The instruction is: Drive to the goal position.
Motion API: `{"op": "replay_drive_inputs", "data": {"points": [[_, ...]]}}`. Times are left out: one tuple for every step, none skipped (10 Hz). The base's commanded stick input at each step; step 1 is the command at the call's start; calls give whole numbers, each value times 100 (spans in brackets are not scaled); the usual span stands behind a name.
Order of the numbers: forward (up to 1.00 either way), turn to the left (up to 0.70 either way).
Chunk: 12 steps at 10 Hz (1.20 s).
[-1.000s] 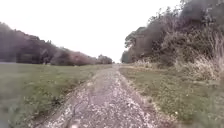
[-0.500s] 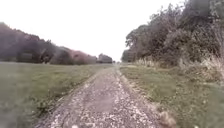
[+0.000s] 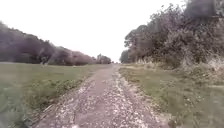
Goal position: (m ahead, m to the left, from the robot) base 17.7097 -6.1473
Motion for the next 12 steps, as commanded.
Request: {"op": "replay_drive_inputs", "data": {"points": [[70,0],[70,0],[70,0],[70,0],[70,0],[70,8],[70,14],[70,14],[70,14],[70,13],[70,8],[70,3]]}}
